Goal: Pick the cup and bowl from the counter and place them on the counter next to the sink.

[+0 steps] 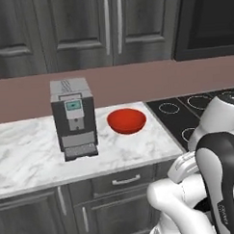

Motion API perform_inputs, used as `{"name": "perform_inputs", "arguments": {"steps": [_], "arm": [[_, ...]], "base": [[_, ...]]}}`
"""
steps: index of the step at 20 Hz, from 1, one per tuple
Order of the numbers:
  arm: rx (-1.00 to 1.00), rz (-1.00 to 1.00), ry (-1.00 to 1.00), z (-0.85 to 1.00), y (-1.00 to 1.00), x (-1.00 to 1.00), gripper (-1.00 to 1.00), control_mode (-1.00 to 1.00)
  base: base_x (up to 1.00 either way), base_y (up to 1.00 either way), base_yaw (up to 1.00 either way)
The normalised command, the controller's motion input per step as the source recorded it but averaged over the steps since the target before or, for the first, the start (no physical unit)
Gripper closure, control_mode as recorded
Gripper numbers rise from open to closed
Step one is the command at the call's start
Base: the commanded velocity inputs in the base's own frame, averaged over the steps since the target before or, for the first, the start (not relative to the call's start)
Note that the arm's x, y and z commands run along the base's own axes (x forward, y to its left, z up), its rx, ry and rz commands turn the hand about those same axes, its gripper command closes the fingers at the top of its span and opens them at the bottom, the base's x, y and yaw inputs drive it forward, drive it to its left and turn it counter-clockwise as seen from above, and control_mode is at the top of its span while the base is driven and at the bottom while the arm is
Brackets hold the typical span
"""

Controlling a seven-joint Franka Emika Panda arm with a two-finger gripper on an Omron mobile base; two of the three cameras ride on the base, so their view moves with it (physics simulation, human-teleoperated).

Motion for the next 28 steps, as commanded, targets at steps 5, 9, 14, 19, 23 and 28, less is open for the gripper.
{"name": "perform_inputs", "arguments": {"steps": [5,9,14,19,23,28], "arm": [[0.0,0.0,0.0,0.0,0.0,0.0,-1.0,1.0],[0.0,0.0,0.0,0.0,0.0,0.0,-1.0,1.0],[0.0,0.0,0.0,0.0,0.0,0.0,-1.0,1.0],[0.0,0.0,0.0,0.0,0.0,0.0,-1.0,1.0],[0.0,0.0,0.0,0.0,0.0,0.0,-1.0,1.0],[0.0,0.0,0.0,0.0,0.0,0.0,-1.0,1.0]], "base": [[0.0,-0.02,-0.56],[0.48,0.24,-0.31],[0.84,0.11,-0.13],[0.87,0.01,-0.01],[0.73,-0.11,0.09],[0.06,-0.01,0.02]]}}
